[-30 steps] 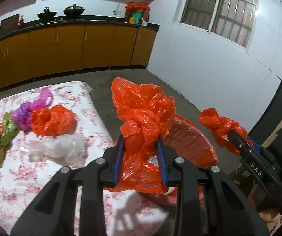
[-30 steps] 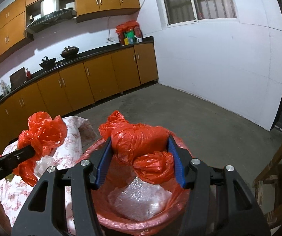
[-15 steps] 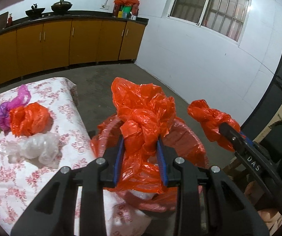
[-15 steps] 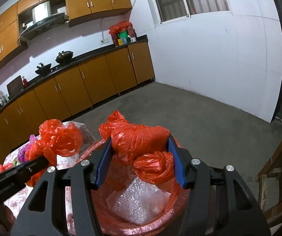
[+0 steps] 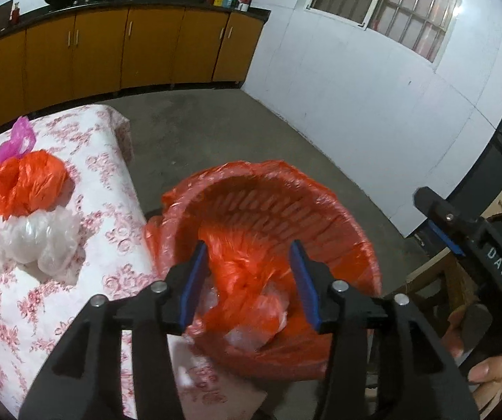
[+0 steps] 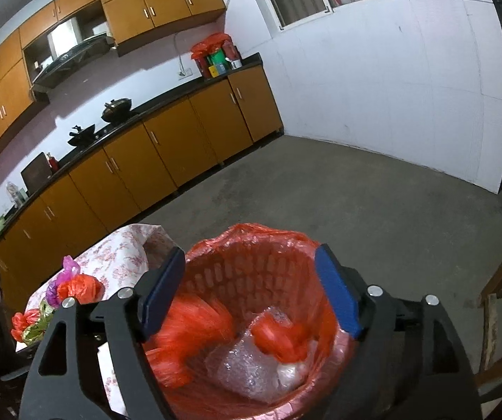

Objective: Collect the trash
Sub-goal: 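Carry the red and orange bags over the orange basket and open both tools, then move both tools back over the bed toward the clear plastic bag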

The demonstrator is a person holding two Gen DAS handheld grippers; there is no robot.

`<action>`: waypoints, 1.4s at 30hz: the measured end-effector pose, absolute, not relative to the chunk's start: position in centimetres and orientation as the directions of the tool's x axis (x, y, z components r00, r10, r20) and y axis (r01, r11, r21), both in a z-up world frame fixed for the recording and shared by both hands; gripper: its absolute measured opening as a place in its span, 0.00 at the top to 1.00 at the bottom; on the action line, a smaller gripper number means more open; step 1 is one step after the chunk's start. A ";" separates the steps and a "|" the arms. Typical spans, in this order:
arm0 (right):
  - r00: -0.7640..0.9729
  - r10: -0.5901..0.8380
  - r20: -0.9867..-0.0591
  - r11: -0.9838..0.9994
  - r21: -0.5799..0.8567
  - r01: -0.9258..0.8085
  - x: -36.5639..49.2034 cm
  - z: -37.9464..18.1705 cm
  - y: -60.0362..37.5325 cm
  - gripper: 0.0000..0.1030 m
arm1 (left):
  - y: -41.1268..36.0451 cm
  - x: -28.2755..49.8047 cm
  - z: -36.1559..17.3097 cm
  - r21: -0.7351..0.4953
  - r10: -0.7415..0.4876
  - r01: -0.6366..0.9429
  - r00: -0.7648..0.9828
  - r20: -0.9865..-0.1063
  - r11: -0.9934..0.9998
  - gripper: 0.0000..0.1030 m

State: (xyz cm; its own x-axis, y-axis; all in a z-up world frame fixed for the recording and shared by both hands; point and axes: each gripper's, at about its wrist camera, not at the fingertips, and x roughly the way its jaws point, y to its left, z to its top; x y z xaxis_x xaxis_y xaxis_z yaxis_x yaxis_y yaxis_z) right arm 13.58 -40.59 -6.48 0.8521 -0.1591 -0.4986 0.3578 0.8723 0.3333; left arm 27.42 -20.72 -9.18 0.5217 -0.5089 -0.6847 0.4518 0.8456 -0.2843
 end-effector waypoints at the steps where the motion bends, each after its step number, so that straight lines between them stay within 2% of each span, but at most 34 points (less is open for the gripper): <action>1: 0.847 -0.170 -0.503 0.871 0.325 0.368 13.5 -6.5 -40.6 0.21 | -20.5 27.4 -9.3 -0.282 -0.503 0.446 0.526 -0.686 0.849 0.50; 5: 0.824 -0.245 -0.511 0.871 0.257 0.419 13.0 -6.6 -40.2 0.09 | -18.8 27.3 -9.4 -0.228 -0.442 0.405 0.582 -0.683 0.885 0.40; 10: 0.795 -0.295 -0.530 0.890 0.150 0.430 13.5 -6.3 -39.0 0.08 | -17.0 26.6 -9.5 -0.138 -0.350 0.357 0.640 -0.684 0.924 0.31; 15: 0.806 -0.279 -0.521 0.912 0.120 0.393 13.9 -5.8 -37.2 0.08 | -14.0 26.1 -9.7 -0.080 -0.274 0.303 0.681 -0.679 0.950 0.26; 25: 0.848 -0.143 -0.510 0.970 0.096 0.222 16.4 -5.2 -30.2 0.08 | -4.4 24.7 -9.9 -0.023 -0.117 0.134 0.755 -0.645 0.991 0.18; 33: 0.848 0.019 -0.529 0.998 0.063 0.016 20.1 -5.7 -21.5 0.08 | 5.6 23.4 -10.0 0.023 0.068 -0.069 0.779 -0.623 0.997 0.15; 42: 0.810 0.117 -0.575 0.989 -0.004 -0.146 24.8 -9.0 -13.1 0.09 | 13.7 22.5 -10.1 -0.030 0.174 -0.245 0.764 -0.621 0.969 0.15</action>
State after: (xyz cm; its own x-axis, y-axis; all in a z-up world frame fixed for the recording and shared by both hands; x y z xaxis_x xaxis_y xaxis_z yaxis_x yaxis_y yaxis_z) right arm 24.84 -13.07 -8.95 0.8095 0.1171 -0.5753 -0.1459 0.9893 -0.0039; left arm 22.53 13.72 -10.07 0.7642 0.1741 -0.6210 -0.2449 0.9691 -0.0296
